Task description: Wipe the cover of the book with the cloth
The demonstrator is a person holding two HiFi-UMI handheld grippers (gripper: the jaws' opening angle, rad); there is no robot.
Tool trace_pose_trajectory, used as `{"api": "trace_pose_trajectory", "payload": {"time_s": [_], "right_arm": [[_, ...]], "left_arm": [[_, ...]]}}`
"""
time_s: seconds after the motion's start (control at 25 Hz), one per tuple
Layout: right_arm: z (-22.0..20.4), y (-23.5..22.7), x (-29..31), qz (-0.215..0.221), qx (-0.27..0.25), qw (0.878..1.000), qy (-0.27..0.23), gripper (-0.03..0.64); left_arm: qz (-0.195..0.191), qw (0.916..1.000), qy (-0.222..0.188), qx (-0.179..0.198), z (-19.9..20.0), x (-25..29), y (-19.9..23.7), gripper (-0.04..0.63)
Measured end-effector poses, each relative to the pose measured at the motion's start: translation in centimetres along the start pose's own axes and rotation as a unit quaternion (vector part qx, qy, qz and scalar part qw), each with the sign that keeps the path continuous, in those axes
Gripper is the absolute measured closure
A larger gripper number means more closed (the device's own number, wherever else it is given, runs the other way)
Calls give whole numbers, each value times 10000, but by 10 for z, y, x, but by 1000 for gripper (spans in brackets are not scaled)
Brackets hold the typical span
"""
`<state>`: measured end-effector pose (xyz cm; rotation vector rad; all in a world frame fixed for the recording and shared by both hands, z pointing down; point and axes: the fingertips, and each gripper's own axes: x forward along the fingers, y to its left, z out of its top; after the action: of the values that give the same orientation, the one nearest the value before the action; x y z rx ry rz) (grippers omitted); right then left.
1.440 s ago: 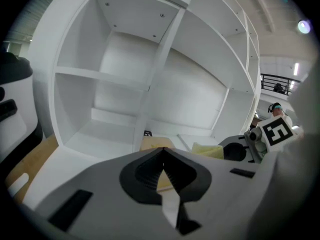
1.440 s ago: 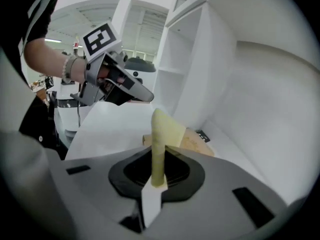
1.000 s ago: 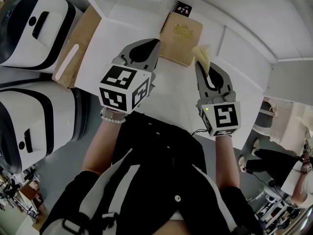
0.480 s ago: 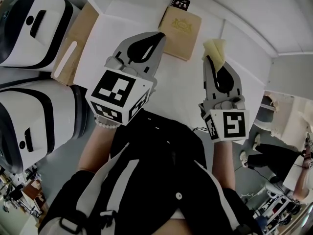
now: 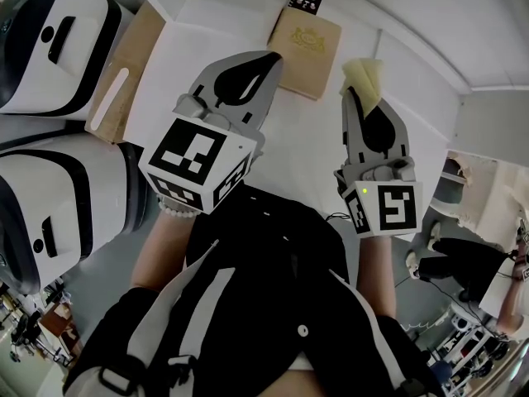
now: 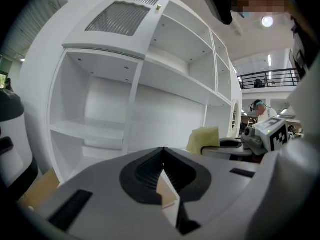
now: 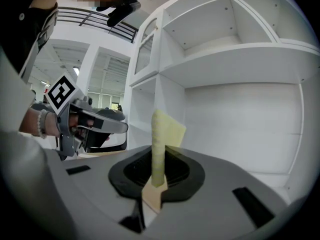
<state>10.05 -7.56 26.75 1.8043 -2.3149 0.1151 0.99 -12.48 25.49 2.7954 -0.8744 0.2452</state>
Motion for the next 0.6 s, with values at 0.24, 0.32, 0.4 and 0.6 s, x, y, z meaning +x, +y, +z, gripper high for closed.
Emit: {"api": "trace_pose_trajectory", "payload": {"time_s": [0.24,0.32,0.4,0.6], "right_arm": [[1,5,2,34,37,10000,1,581],[0,5,3,37,35,10000,13,583],[0,6,4,37,33,10000,26,583],[-1,6,4,30,15,10000,65,583]], "left_arm": [[-18,10000,13,-21,1,1,3,594],[-23,10000,3,-31,1,2,3,594],[-19,10000,-1,-41,1,2,4,594],[-18,10000,4,-69,1,1,5,594]]}}
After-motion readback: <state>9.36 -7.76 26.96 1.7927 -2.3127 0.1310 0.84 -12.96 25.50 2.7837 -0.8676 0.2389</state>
